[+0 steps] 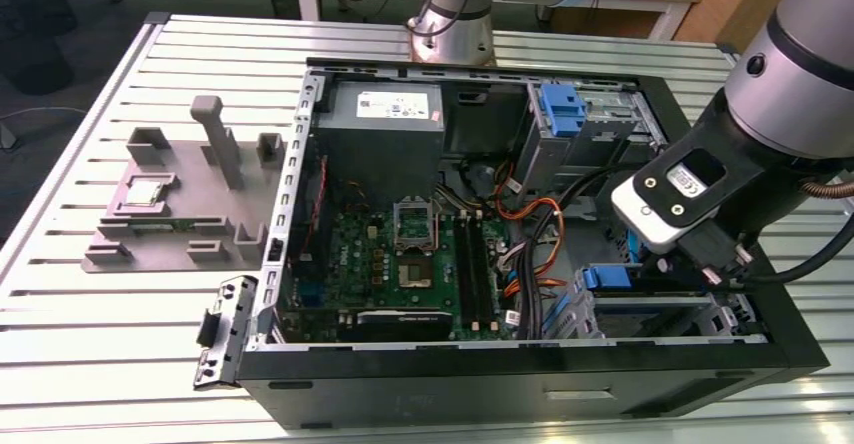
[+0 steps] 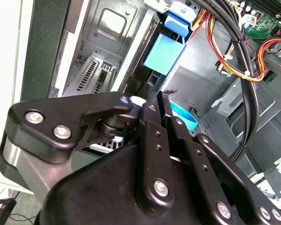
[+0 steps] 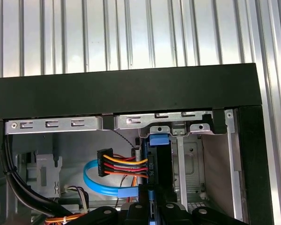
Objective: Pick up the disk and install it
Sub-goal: 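Insert the second disk wire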
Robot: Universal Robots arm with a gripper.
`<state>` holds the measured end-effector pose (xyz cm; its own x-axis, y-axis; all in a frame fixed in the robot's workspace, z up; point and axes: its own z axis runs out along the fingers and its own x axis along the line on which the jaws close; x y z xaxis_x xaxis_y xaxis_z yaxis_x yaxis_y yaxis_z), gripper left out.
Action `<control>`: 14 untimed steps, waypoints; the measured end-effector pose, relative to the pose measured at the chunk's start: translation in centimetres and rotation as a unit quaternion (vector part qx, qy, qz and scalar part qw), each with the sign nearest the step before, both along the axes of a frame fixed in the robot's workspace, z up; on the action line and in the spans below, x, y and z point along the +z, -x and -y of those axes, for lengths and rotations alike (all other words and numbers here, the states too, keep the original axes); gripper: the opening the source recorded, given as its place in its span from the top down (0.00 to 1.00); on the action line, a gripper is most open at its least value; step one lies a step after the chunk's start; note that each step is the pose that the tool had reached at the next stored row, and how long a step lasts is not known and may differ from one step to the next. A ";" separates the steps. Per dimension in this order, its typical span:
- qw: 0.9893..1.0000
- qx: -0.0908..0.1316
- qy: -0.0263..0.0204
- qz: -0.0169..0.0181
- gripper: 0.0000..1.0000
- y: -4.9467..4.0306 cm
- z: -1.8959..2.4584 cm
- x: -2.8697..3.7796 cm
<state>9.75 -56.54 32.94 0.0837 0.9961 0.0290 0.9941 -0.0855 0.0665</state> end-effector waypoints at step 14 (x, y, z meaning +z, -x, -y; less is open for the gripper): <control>1.000 0.000 0.000 0.000 0.84 0.00 0.01 -0.08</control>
